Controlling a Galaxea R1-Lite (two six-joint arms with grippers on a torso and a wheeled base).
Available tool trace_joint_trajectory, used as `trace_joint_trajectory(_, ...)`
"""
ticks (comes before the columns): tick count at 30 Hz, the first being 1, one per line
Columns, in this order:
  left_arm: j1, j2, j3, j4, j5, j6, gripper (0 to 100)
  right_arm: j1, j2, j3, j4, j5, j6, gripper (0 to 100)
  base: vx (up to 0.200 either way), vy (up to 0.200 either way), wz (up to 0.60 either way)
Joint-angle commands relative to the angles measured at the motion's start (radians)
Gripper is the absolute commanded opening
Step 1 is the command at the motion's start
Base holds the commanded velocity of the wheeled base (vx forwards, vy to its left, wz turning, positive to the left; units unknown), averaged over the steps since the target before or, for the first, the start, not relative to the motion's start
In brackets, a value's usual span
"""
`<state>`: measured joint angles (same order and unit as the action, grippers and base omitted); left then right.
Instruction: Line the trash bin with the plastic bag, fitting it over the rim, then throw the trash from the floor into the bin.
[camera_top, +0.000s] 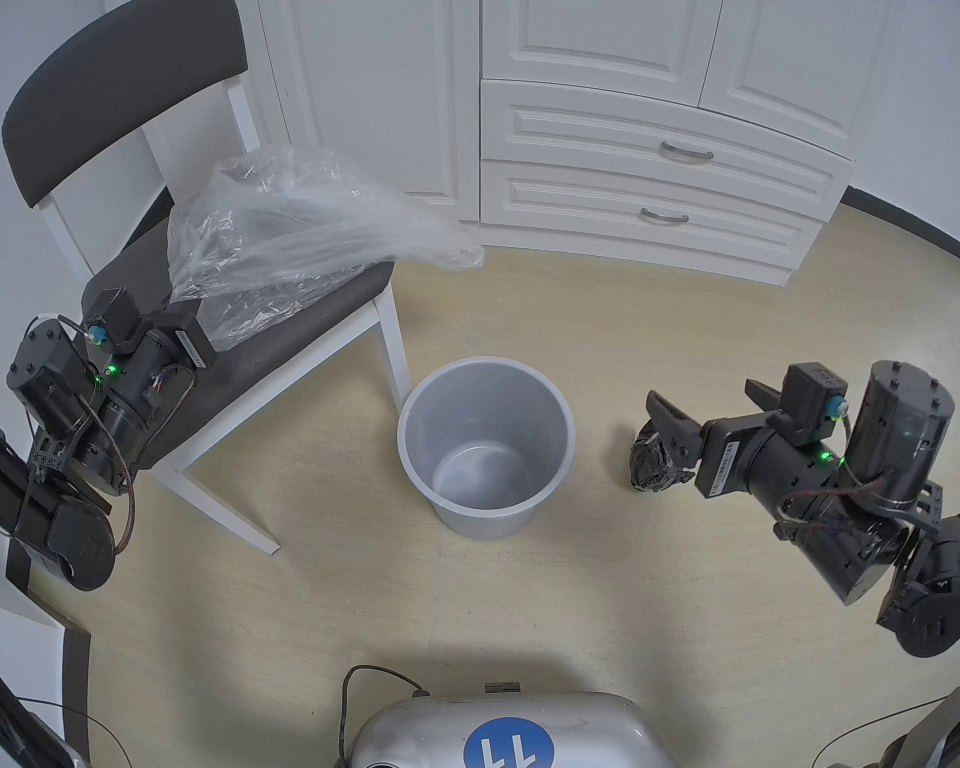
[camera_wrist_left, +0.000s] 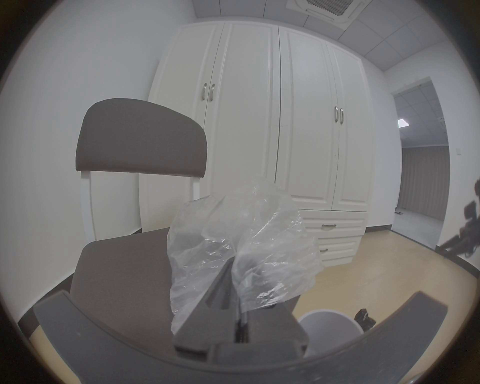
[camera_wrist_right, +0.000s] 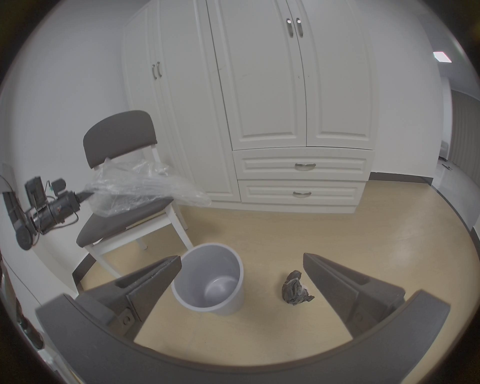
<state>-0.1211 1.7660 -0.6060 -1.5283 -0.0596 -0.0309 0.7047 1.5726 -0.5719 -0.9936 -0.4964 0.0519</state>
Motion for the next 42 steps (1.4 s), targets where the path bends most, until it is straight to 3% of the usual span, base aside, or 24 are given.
trace_joint_trajectory(1, -0.08, -0.063, 0.012, 0.0, 0.04, -0.006, 0, 0.032, 0.118, 0.033, -0.06, -0.005, -0.009, 100, 0.0, 0.0, 0.0)
trace_joint_trajectory(7, -0.161, -0.134, 0.025, 0.01, 0.055, -0.054, 0, 0.064, 0.162, 0.064, -0.134, -0.007, -0.024, 100, 0.0, 0.0, 0.0)
trace_joint_trajectory(13, -0.232, -0.164, 0.018, 0.01, 0.127, -0.055, 0, 0.085, 0.185, 0.075, -0.145, -0.007, -0.023, 100, 0.0, 0.0, 0.0)
trace_joint_trajectory(29, -0.371, -0.215, 0.006, 0.011, 0.231, -0.054, 0, 0.16, 0.19, 0.093, -0.16, -0.025, -0.023, 100, 0.0, 0.0, 0.0)
trace_joint_trajectory(42, -0.425, -0.215, 0.005, 0.011, 0.262, -0.052, 0, 0.251, 0.271, 0.122, -0.165, -0.022, -0.015, 100, 0.0, 0.0, 0.0)
